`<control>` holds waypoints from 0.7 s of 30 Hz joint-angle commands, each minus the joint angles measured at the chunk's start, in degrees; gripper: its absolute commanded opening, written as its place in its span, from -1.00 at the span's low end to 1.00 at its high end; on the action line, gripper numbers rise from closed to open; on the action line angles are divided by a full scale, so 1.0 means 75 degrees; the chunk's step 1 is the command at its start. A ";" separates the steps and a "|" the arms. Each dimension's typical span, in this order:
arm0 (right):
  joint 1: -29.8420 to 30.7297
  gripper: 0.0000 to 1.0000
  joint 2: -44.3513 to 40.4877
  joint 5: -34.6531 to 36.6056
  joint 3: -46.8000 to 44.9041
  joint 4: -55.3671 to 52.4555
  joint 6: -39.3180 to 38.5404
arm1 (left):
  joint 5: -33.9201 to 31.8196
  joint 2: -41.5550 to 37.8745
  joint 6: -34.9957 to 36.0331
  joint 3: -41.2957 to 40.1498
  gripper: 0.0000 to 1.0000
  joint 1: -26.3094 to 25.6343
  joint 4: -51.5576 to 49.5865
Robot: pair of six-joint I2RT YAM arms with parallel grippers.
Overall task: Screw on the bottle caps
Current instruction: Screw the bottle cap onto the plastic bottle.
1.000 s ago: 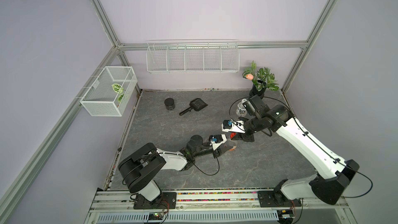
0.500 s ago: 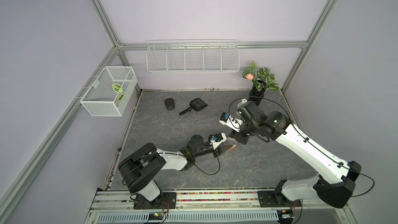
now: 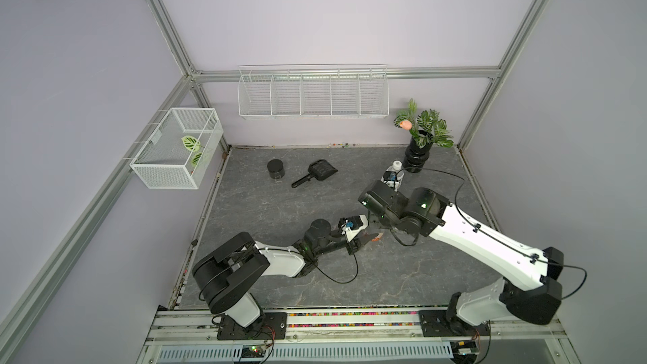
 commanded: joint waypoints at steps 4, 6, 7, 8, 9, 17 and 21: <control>-0.0629 0.57 -0.1660 -0.1075 -0.1329 0.1941 -0.4013 | -0.0356 0.0189 -0.0080 -0.0176 -0.02 0.0035 -0.0519; -0.1127 0.54 -0.2114 -0.2421 -0.1716 0.2399 -0.5533 | -0.0136 0.0190 -0.0024 -0.0128 -0.03 0.0043 -0.0651; -0.1345 0.55 -0.2309 -0.2836 -0.1886 0.2482 -0.6262 | -0.0007 0.0217 -0.0016 -0.0127 -0.03 0.0045 -0.0628; -0.1525 0.53 -0.2441 -0.3262 -0.2026 0.2509 -0.7006 | 0.0087 0.0236 0.0009 -0.0126 -0.03 0.0052 -0.0606; -0.1713 0.50 -0.2550 -0.3665 -0.2143 0.2455 -0.7899 | 0.0206 0.0239 0.0038 -0.0116 -0.03 0.0048 -0.0602; -0.2963 0.53 -0.2302 -0.6304 -0.1437 0.1199 -1.2344 | 0.0873 0.0299 0.0218 0.0031 -0.03 0.0093 -0.0848; -0.3158 0.39 -0.1305 -0.6621 -0.0473 0.0188 -1.3226 | 0.1312 0.0311 0.0162 0.0098 -0.03 0.0179 -0.0831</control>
